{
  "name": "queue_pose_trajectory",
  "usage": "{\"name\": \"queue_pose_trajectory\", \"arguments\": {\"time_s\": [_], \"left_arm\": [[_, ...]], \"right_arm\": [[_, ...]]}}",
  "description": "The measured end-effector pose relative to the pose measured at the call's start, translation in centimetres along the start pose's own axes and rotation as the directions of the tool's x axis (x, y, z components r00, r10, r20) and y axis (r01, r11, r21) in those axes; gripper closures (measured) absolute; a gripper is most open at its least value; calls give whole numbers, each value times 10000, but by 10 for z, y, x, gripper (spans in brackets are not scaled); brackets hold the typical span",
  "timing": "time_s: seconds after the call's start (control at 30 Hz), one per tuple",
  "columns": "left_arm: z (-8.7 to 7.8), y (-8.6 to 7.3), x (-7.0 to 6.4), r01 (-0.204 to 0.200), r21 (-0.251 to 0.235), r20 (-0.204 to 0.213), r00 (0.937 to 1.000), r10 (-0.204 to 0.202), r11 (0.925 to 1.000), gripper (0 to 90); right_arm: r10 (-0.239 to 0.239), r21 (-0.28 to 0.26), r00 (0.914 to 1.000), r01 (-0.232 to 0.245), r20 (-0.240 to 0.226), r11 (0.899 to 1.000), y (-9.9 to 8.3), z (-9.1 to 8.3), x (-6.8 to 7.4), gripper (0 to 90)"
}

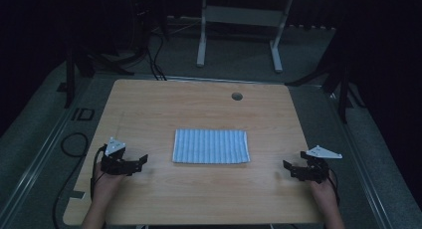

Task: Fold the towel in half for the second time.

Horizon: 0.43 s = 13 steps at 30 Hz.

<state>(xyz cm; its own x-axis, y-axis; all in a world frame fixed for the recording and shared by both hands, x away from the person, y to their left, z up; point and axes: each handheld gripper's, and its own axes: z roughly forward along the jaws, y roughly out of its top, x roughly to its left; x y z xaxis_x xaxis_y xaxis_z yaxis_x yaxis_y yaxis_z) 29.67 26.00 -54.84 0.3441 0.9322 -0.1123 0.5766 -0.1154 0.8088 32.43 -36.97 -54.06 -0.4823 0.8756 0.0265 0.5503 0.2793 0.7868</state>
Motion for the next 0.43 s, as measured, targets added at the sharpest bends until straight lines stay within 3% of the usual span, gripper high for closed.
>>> {"name": "queue_pose_trajectory", "arguments": {"time_s": [0.1, 0.23, 0.43], "left_arm": [[-1, -1, 3, 162, -256, -609, 9980, -177, 9995, 24], [-4, -3, 8, 610, -528, -1195, 9906, -670, 9967, 25], [-3, -5, 9, 568, -407, -1285, 9898, -615, 9976, 25]], "right_arm": [[212, -193, 9993, -206, 295, 9996, -1, -2, -2, 122], [475, -321, 9980, -462, 416, 9984, -1, -4, -4, 123], [657, -369, 9966, -640, 487, 9973, -1, -4, -5, 123]]}}
